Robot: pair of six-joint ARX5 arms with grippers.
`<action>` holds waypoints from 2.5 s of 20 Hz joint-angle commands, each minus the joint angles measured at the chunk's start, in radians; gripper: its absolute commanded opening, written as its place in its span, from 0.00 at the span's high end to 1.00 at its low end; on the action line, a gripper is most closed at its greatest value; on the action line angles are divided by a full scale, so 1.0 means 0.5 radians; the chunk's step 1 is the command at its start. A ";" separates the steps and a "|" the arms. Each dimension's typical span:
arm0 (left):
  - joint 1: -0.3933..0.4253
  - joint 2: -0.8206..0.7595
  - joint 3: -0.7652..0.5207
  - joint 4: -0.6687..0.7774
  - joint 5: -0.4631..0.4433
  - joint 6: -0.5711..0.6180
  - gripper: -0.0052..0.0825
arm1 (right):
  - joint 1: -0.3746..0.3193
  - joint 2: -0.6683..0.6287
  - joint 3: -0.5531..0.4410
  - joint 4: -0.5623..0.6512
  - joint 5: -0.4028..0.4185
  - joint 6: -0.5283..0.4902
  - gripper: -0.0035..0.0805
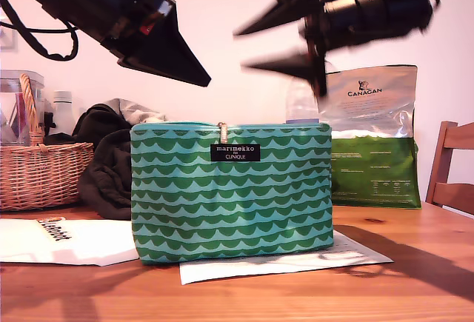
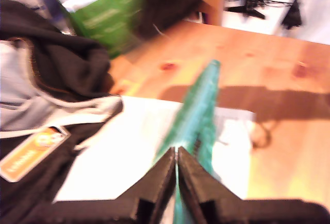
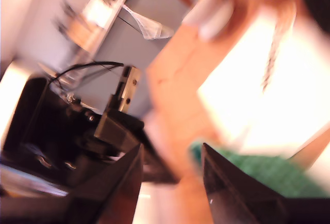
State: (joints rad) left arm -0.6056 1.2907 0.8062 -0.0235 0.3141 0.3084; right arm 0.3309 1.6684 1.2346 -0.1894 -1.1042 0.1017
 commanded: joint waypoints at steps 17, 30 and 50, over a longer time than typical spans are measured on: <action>0.053 -0.005 -0.011 -0.236 0.195 -0.043 0.96 | 0.286 -0.047 -0.016 -0.774 1.346 -2.194 0.57; -0.098 0.064 -0.011 -0.265 0.200 -0.832 0.82 | 0.298 0.040 -0.015 -0.843 1.392 -2.185 0.86; -0.156 0.345 -0.779 1.663 0.021 -1.986 0.97 | 0.306 0.040 -0.015 -0.836 1.391 -2.133 0.88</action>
State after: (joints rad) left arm -0.6811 1.4315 0.4301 0.7895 0.3229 -0.6487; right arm 0.4751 1.6859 1.2358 -0.6125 -0.4076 -0.9878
